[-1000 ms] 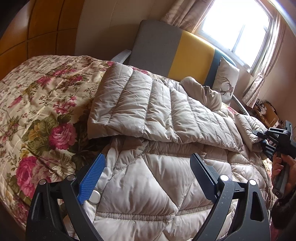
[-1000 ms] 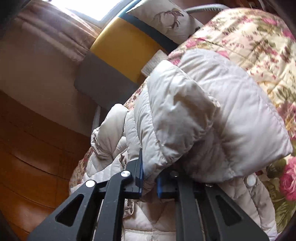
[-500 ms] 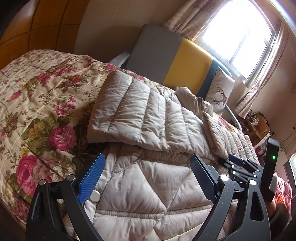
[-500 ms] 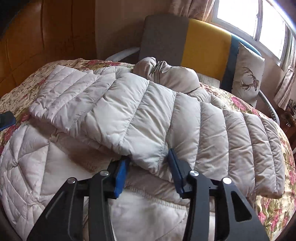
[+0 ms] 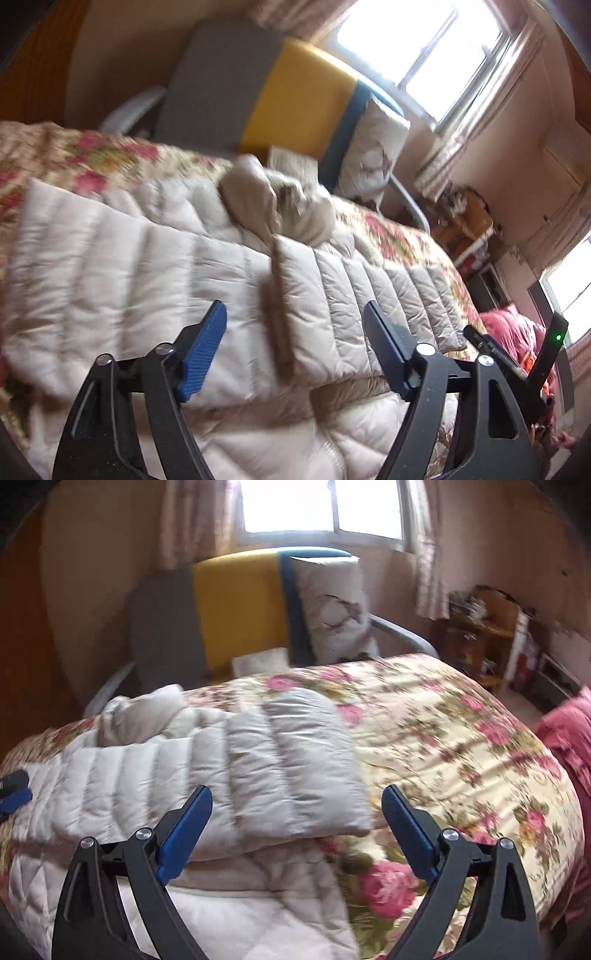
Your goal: Fold large clothes
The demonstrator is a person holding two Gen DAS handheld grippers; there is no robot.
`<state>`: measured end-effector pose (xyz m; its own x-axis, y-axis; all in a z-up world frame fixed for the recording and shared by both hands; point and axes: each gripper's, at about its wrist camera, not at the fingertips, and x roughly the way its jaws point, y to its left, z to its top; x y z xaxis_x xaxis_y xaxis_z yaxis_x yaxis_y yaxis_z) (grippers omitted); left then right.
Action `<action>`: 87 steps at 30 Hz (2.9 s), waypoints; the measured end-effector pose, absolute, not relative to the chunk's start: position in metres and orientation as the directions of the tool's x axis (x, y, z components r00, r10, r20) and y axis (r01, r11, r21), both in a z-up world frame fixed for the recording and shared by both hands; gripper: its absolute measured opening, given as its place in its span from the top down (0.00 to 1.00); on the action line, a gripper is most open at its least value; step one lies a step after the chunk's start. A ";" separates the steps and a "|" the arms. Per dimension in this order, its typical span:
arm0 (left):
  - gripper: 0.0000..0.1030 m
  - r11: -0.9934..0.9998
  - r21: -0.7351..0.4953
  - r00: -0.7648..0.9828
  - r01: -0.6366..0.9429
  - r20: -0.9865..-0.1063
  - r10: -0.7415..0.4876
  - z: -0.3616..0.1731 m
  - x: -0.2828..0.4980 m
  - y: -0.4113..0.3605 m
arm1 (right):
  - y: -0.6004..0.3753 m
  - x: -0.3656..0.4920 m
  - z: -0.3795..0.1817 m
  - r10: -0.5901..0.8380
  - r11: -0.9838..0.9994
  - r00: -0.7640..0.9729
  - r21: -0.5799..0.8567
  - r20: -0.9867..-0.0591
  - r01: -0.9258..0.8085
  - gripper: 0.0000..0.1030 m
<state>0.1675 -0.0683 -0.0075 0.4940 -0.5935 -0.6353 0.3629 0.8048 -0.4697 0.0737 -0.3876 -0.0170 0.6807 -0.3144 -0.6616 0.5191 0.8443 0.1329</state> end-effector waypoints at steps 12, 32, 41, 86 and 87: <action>0.96 0.865 -0.373 0.511 0.335 -0.700 -0.500 -0.018 0.177 -0.053 | -0.404 0.113 -0.024 -0.291 0.890 0.664 0.060 -0.688 0.452 0.08; 0.75 0.874 -0.307 0.528 0.377 -0.704 -0.475 -0.060 0.170 -0.062 | -0.388 0.147 -0.043 -0.404 0.879 0.596 -0.115 -0.694 0.462 0.03; 0.75 0.873 -0.258 0.515 0.413 -0.725 -0.458 -0.077 0.180 -0.076 | -0.427 0.161 -0.095 -0.372 0.833 0.459 -0.072 -0.807 0.548 0.02; 0.21 0.673 -0.657 0.307 0.340 -0.599 -0.739 -0.112 -0.057 0.173 | -0.353 -0.149 -0.137 0.568 0.623 0.609 0.773 -0.553 0.121 0.34; 0.21 0.668 -0.656 0.293 0.352 -0.600 -0.744 -0.113 -0.058 0.169 | -0.349 -0.145 -0.136 0.563 0.640 0.602 0.760 -0.566 0.116 0.34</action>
